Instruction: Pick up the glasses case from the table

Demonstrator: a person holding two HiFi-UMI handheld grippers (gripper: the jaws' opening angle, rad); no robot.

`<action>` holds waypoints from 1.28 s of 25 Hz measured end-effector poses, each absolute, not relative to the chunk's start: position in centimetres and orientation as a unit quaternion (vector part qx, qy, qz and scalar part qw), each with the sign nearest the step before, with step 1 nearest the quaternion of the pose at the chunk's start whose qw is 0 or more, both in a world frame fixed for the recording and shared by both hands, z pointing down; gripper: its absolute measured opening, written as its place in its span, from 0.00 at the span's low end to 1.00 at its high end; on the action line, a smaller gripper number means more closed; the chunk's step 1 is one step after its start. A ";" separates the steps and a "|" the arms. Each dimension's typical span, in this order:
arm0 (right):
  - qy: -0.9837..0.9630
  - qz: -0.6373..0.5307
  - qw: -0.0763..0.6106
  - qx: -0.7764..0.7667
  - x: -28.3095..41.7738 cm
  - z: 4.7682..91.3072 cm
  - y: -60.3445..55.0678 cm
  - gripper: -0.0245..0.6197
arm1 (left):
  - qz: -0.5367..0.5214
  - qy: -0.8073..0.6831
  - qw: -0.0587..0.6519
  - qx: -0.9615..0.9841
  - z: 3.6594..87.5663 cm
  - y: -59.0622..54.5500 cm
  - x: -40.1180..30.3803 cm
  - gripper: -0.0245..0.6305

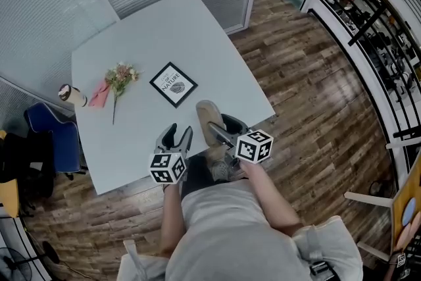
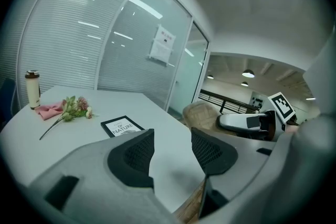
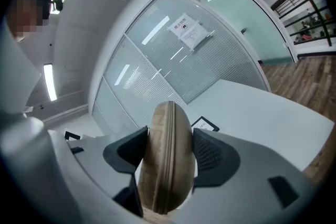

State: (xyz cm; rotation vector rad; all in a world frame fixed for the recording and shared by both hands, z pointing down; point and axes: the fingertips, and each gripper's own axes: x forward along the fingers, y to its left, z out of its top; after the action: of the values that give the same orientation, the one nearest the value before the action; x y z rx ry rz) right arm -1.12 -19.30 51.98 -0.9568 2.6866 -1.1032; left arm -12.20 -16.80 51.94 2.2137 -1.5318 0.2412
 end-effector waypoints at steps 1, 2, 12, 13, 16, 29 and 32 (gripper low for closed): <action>0.880 -0.355 0.041 -0.313 -1.1 51.8 -19.4 0.45 | 0.087 -0.552 0.217 0.800 51.9 -16.9 -12.1 0.37; 0.881 -0.351 0.041 -0.314 -1.1 51.7 -19.5 0.45 | 0.087 -0.551 0.216 0.801 51.8 -17.0 -12.0 0.37; 0.885 -0.337 0.032 -0.321 -0.9 51.8 -20.2 0.45 | 0.092 -0.545 0.207 0.807 51.1 -17.7 -11.7 0.37; 0.884 -0.338 0.030 -0.322 -0.9 52.0 -20.2 0.45 | 0.093 -0.545 0.207 0.807 51.2 -17.8 -11.8 0.37; 0.882 -0.344 0.021 -0.320 -0.8 52.6 -20.3 0.45 | 0.096 -0.544 0.210 0.807 51.5 -17.8 -11.8 0.37; 0.877 -0.348 0.017 -0.330 -0.4 53.5 -20.0 0.45 | 0.095 -0.561 0.211 0.795 52.3 -17.4 -12.4 0.10; 0.877 -0.348 0.018 -0.330 -0.5 53.4 -19.9 0.45 | 0.090 -0.560 0.214 0.795 52.3 -17.1 -12.6 0.06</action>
State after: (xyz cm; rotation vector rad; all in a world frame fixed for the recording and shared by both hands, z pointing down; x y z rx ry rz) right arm -0.54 -19.93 53.37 -1.0260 2.7254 -1.0816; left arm -12.60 -17.05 52.29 2.2048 -1.5547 0.2496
